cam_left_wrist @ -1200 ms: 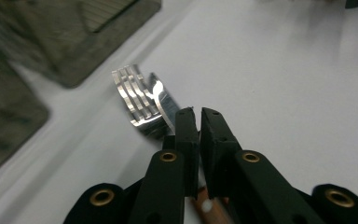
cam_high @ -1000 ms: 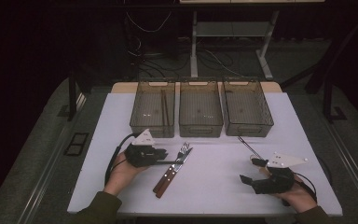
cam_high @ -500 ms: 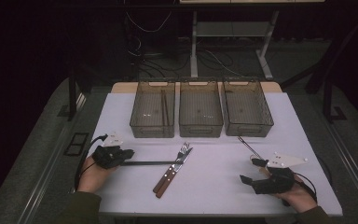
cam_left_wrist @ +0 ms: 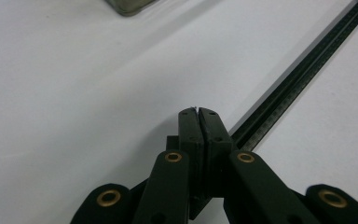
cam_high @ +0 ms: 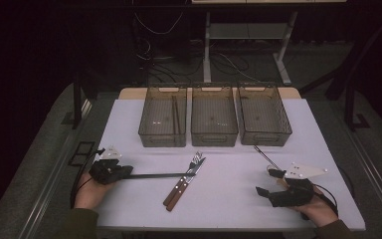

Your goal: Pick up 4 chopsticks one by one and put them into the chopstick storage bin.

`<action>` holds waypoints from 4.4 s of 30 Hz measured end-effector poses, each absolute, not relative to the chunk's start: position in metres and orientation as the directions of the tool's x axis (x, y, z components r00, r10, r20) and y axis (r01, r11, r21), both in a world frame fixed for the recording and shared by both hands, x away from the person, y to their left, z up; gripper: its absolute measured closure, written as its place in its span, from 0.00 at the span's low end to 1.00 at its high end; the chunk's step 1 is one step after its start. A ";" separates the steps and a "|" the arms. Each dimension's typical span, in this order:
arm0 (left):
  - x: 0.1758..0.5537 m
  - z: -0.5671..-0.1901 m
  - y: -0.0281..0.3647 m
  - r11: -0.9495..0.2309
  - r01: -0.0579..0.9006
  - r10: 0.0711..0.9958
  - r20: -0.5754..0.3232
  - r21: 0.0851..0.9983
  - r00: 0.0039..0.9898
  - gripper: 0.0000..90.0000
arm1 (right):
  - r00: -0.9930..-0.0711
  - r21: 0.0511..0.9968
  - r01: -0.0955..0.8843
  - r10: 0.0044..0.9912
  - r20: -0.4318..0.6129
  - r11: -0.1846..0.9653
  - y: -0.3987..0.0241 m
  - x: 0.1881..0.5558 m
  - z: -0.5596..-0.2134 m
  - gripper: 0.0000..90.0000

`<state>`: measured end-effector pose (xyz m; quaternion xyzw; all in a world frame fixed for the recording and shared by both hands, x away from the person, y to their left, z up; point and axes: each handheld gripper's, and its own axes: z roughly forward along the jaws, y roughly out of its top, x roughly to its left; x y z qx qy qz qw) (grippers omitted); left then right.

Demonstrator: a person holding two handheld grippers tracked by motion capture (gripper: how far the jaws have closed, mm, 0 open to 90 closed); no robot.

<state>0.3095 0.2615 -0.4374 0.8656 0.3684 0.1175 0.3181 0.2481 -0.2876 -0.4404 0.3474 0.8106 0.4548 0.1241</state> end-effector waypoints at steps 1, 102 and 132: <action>0.308 -0.437 0.261 -0.524 0.565 0.713 -0.035 0.637 0.700 0.98 | -0.728 0.823 0.450 0.676 0.114 0.346 -0.288 0.248 -0.440 0.21; 0.303 -0.429 0.205 -0.538 0.416 0.553 -0.065 0.733 0.830 0.95 | -0.721 0.828 0.441 0.686 0.099 0.345 -0.277 0.254 -0.444 0.13; 0.321 -0.381 0.182 -0.396 0.427 0.600 -0.123 0.813 0.791 0.95 | -0.727 0.832 0.430 0.681 0.089 0.350 -0.276 0.253 -0.443 0.13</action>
